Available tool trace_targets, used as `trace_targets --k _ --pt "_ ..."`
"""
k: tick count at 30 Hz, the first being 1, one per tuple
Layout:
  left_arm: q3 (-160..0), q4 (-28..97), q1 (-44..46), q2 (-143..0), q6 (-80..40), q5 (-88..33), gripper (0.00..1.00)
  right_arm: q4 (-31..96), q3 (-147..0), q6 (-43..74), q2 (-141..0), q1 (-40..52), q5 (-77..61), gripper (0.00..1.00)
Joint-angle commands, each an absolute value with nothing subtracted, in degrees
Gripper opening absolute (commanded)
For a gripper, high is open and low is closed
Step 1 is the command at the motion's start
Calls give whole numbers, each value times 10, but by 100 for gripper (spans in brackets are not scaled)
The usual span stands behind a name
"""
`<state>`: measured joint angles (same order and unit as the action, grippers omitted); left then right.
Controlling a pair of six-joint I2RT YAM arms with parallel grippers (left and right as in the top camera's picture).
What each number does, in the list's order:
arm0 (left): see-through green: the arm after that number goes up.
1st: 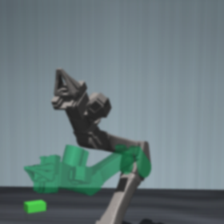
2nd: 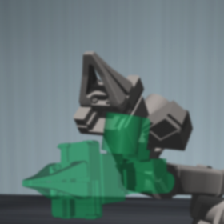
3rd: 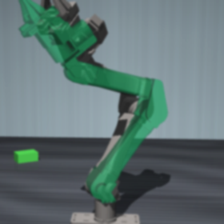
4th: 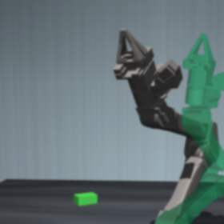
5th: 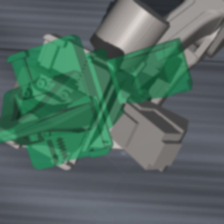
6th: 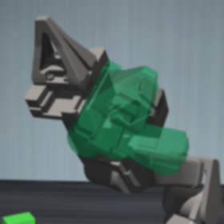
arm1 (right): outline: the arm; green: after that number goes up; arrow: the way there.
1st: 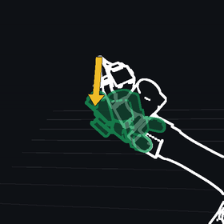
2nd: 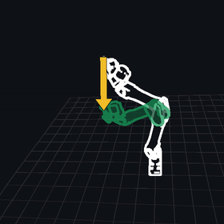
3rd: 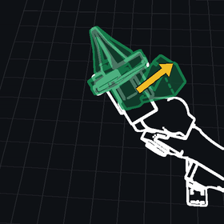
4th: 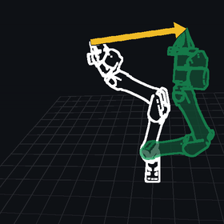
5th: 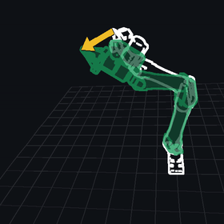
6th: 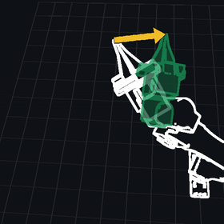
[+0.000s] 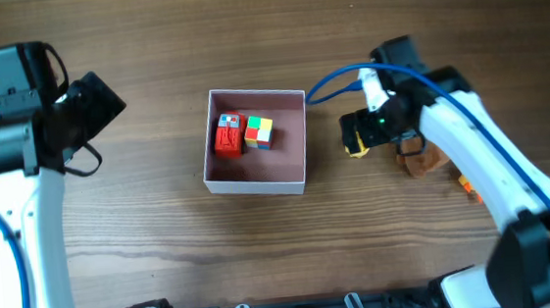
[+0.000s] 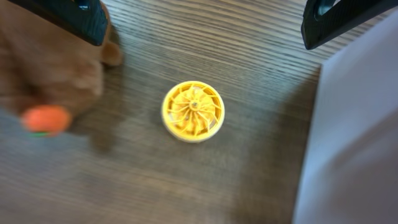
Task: Pack container
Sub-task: 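Lower the right gripper onto the yellow round toy and grasp it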
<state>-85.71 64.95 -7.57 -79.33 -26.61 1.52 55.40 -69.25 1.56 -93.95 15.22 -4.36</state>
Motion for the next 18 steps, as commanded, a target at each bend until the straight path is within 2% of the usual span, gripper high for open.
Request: trace_targets --k 1,8,18 --pt "-853 642 -78 -832 -241 -5 89 535 -697 1 -1016 170 -34 100" --pt "-853 641 -77 -900 -227 -9 89 493 -697 1 -1103 171 -34 100" --pt "-853 638 -77 -908 -227 -11 88 467 -696 4 -1105 171 -13 100"
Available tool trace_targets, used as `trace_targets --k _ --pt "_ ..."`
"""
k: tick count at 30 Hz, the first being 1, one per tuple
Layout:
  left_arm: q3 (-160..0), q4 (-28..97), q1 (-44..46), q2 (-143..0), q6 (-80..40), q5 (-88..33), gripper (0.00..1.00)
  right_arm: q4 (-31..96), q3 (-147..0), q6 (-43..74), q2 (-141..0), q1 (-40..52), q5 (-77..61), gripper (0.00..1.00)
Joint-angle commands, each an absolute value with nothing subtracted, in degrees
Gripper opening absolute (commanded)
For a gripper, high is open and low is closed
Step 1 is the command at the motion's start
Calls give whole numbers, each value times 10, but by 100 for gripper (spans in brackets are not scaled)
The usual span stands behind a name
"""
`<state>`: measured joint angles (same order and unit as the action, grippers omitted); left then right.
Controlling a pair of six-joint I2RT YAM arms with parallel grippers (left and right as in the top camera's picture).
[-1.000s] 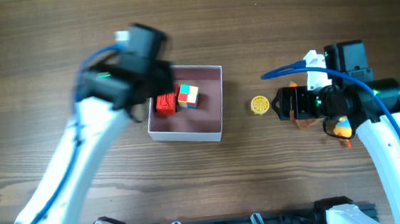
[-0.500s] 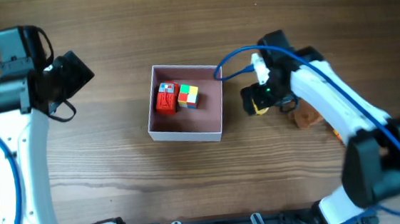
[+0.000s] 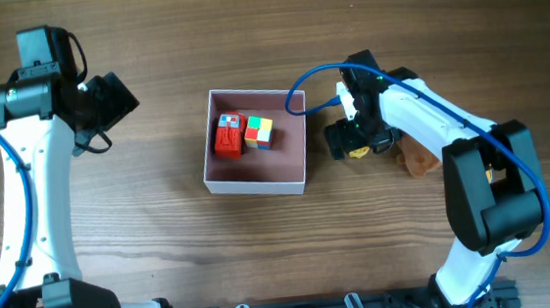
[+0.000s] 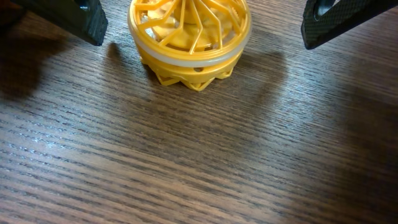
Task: Pack container
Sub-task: 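Lower the right gripper onto the yellow round toy and grasp it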
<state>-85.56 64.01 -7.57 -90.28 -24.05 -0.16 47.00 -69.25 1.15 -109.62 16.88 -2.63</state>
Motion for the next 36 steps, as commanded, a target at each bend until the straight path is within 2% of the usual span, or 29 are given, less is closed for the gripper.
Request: trace_targets --k 1,10,15,24,26,29,31,36 --pt "-853 639 -77 -908 -227 -11 88 467 -692 4 -1105 171 -13 100" --pt "-853 642 -77 -908 -227 -11 88 454 -673 15 -1105 171 -13 99" --pt "-853 643 -77 -908 -227 -11 88 455 -673 17 -1105 171 -13 75" --pt "-853 644 -77 -908 -227 -11 88 457 -673 19 -1105 171 -13 55" --pt "-853 646 -77 -908 -227 -11 88 456 -673 32 -1105 171 -13 43" --pt "-853 648 -77 -908 -227 -11 88 459 -673 37 -1102 171 -13 17" --pt "-853 650 -77 -908 -227 -11 88 481 -685 51 -1088 171 -13 6" --pt "-853 650 -77 -908 -227 -11 88 583 -787 62 -993 182 -13 4"
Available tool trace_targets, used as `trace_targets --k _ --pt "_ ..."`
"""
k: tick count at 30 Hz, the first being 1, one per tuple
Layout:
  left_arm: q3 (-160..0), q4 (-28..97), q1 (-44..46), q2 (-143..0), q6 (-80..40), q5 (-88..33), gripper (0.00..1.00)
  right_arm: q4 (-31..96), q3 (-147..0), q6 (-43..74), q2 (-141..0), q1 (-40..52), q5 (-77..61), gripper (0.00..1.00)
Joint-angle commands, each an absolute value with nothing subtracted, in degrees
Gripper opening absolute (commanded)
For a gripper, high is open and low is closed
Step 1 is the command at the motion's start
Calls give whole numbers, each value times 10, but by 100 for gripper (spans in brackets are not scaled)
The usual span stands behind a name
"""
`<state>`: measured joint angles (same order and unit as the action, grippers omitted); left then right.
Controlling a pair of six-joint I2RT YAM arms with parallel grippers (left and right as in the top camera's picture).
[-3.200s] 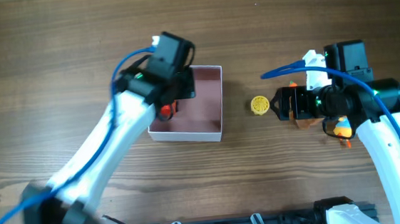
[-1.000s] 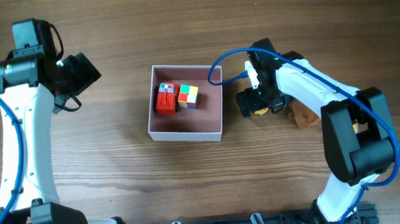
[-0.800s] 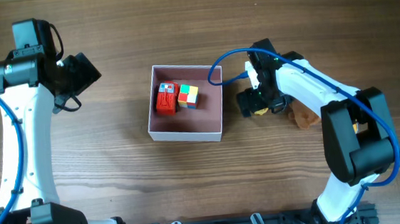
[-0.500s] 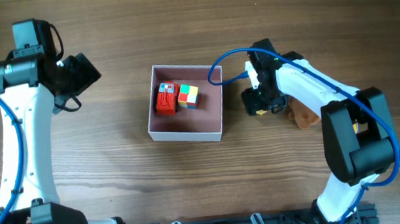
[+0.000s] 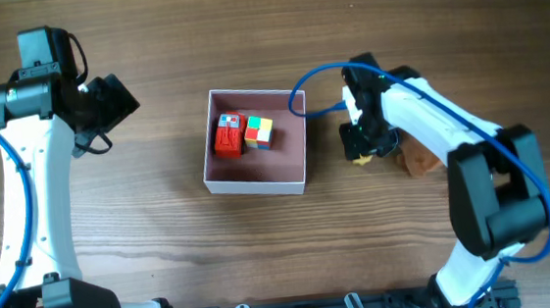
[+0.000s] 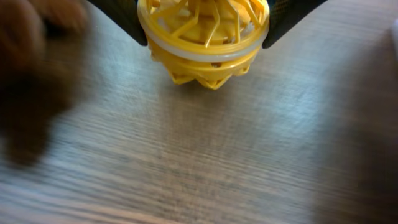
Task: Pack container
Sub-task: 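Lower the right gripper onto the yellow round toy and grasp it, then carry the yellow round toy into the box and release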
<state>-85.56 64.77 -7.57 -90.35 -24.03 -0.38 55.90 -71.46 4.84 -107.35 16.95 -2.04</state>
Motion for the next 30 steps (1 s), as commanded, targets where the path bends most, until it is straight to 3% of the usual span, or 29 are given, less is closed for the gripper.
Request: trace_targets --k 1,5,7,12,17,22,24,25,30 --pt "-853 650 -77 -908 -227 -11 88 589 -807 62 -969 191 -13 4" --pt "-853 650 -77 -908 -227 -11 88 528 -865 69 -890 279 -30 4" --pt "-853 650 -77 -908 -227 -11 87 483 -861 151 -898 319 -23 4" --pt "-853 653 -77 -908 -227 -11 87 452 -859 340 -987 344 -23 4" --pt "-853 654 -77 -908 -227 -11 87 450 -859 349 -1065 344 11 5" --pt "-853 654 -77 -908 -227 -11 87 439 -859 337 -1077 344 11 37" --pt "-853 654 -77 -908 -227 -11 87 438 -859 329 -1077 344 11 45" --pt "-853 654 -77 -908 -227 -11 87 438 -859 322 -1077 344 11 54" --pt "-853 655 -77 -908 -227 -11 87 438 -859 314 -1077 344 11 58"
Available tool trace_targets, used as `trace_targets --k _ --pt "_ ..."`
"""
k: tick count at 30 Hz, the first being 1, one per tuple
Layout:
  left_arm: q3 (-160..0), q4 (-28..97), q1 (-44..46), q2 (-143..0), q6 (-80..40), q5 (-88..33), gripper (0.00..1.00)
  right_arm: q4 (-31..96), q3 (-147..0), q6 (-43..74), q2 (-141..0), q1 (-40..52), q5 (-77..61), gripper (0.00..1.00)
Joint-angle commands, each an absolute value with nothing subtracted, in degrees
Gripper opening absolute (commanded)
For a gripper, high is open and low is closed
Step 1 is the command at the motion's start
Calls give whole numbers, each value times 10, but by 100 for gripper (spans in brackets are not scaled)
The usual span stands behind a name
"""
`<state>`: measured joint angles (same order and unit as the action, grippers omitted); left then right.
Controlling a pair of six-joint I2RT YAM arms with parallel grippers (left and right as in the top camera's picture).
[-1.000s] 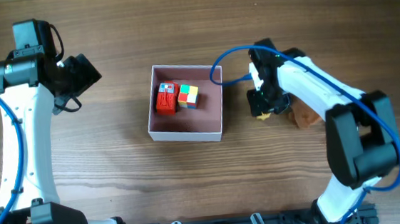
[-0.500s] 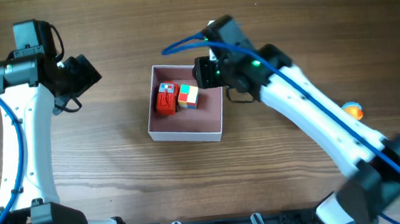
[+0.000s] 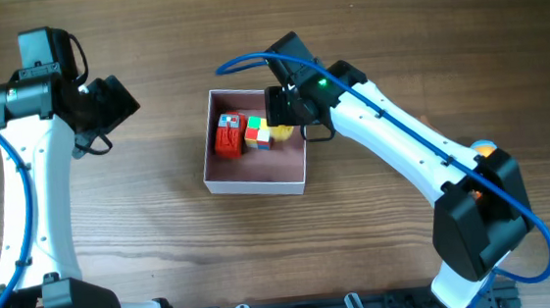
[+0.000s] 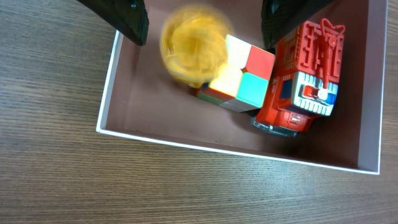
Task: Pack container
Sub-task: 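Carry the yellow round toy into the box and release, then move the right gripper to the yellow duck and grasp it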
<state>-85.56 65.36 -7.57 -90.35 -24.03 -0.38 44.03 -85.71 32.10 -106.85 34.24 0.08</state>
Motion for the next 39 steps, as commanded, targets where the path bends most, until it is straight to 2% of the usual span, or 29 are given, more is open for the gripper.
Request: trace_targets --k 1,10,13,14,15,17,18,21,24,27,31,33,39 --pt "-853 655 -77 -908 -227 -11 87 438 -859 314 -1077 344 11 58" --pt "-853 657 -77 -908 -227 -11 87 463 -866 255 -1055 344 23 56" --pt "-853 657 -77 -908 -227 -11 87 513 -903 240 -989 339 83 62" --pt "-853 657 -77 -908 -227 -11 88 535 -918 240 -962 332 100 69" --pt "-853 657 -77 -908 -227 -11 88 565 -934 240 -929 315 121 84" --pt "-853 657 -77 -908 -227 -11 87 623 -943 240 -856 245 126 97" --pt "-853 657 -77 -908 -227 -11 87 644 -943 240 -838 215 124 100" --pt "-853 657 -77 -908 -227 -11 88 738 -941 238 -811 66 104 100" --pt "-853 661 -77 -908 -227 -11 88 769 -908 240 -813 -37 67 100" --pt "-853 662 -77 -908 -227 -11 88 738 -821 242 -814 -134 17 100" --pt "-853 663 -77 -908 -227 -11 88 633 -682 239 -828 -207 16 100" --pt "-853 663 -77 -908 -227 -11 87 570 -628 228 -852 -226 16 100" --pt "-853 666 -77 -908 -227 -11 88 497 -581 205 -936 -228 16 100"
